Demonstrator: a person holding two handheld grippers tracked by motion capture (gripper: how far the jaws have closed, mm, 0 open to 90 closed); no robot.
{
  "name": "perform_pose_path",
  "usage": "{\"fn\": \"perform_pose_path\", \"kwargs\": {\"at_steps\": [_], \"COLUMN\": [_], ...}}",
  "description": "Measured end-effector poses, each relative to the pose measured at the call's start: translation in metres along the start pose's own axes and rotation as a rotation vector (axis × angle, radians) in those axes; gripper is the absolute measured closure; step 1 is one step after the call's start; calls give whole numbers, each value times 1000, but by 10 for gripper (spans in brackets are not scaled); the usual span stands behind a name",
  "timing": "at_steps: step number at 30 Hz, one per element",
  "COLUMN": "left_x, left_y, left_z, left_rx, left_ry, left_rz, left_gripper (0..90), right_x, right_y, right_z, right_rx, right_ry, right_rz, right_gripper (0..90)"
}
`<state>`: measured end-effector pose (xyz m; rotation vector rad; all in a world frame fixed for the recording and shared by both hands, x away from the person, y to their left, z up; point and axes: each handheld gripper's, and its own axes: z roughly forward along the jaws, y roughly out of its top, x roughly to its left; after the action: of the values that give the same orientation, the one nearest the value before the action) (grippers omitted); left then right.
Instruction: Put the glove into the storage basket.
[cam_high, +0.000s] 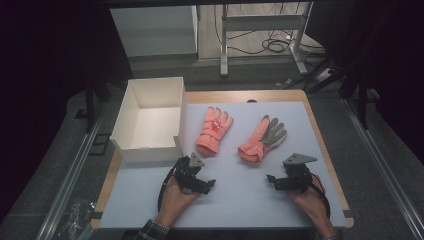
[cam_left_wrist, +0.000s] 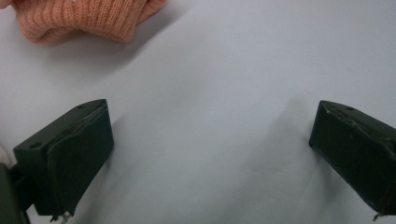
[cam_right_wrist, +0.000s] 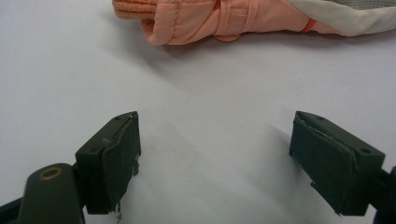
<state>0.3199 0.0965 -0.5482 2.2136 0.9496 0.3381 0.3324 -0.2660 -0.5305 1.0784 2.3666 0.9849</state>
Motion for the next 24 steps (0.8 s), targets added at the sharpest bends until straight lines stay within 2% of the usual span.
{"fn": "perform_pose_path", "kwargs": {"at_steps": [4, 7, 14, 24], "left_x": [0, 0, 0, 0], "left_y": [0, 0, 0, 0], "left_z": [0, 0, 0, 0], "left_rx": [0, 0, 0, 0], "left_ry": [0, 0, 1, 1], "left_rz": [1, 0, 0, 1], "left_gripper": [0, 0, 0, 0], "right_x": [-1, -3, -5, -14], "right_y": [0, 2, 10, 28], "right_z": [-1, -3, -7, -3], "right_rx": [-3, -9, -27, -30], "right_ry": [-2, 4, -1, 10], "right_rz": [15, 50, 46, 73], "right_gripper": [172, 172, 207, 281]}}
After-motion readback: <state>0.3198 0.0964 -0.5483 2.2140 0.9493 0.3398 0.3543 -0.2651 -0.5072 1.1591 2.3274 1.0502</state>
